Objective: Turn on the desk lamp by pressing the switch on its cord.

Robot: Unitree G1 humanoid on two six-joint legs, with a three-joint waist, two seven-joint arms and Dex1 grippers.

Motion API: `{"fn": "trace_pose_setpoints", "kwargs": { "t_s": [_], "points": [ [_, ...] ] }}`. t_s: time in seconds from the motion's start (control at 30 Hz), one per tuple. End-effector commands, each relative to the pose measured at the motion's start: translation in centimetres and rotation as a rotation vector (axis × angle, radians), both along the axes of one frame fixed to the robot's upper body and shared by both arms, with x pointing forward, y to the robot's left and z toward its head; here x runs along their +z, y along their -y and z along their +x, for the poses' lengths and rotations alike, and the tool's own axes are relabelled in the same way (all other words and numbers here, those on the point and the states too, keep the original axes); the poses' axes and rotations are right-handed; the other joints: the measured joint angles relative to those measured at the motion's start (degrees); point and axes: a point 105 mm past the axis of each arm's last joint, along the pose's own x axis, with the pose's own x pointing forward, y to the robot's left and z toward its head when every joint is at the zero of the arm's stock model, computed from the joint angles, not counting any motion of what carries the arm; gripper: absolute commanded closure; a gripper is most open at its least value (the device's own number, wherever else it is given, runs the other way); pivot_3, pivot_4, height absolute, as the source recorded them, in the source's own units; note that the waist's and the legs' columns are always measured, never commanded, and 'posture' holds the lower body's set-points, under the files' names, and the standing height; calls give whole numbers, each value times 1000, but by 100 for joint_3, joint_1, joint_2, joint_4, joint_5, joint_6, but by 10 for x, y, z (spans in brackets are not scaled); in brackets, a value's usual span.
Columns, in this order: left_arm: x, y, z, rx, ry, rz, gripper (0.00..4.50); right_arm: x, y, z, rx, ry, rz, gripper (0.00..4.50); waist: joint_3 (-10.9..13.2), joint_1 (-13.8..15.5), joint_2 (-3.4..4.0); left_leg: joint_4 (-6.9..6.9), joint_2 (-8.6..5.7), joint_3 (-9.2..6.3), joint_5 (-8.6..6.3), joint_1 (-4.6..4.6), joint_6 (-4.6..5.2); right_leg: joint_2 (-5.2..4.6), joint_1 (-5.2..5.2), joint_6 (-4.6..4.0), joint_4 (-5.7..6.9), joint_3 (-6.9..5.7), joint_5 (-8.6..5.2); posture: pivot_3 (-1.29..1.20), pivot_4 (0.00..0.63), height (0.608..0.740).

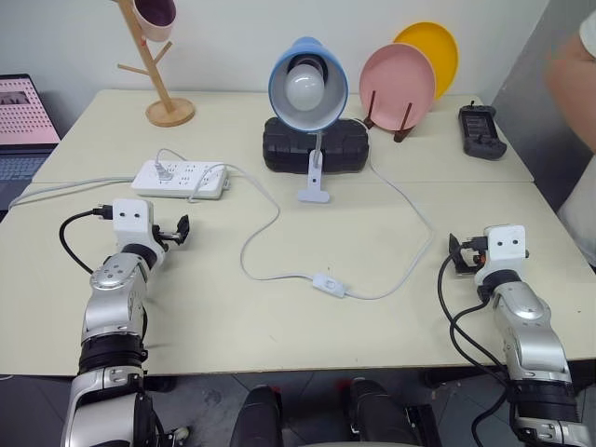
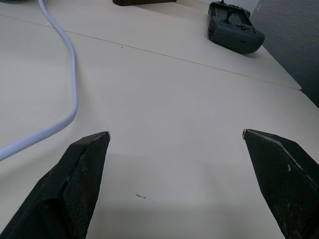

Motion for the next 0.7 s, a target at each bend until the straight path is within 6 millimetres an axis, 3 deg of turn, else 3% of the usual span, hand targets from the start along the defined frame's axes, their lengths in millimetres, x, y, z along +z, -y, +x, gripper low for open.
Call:
{"fn": "trace_pose_setpoints", "kwargs": {
  "t_s": [0.03,0.43,0.6,0.7],
  "points": [
    [18,-3,-2,-2,55,24,0,20,3,0,-1,64,-32,13,0,0,0,0,0,0,0,0,0,0,0,0,0,0,0,0,150,740],
    [24,-6,-7,-28,59,42,0,32,-4,4,77,71,-89,13,0,-1,0,0,0,0,0,0,0,0,0,0,-1,0,0,0,150,740],
    [38,15,-9,-227,43,83,0,46,-28,2,294,47,-130,13,0,-4,0,-4,0,2,0,-1,0,0,-1,0,-5,1,-1,0,150,740],
    [56,41,-15,-438,30,79,0,53,-68,-14,615,-58,-47,13,2,-9,1,-4,1,2,0,-1,0,0,0,-1,-5,1,-1,0,150,740]
  ]
}}
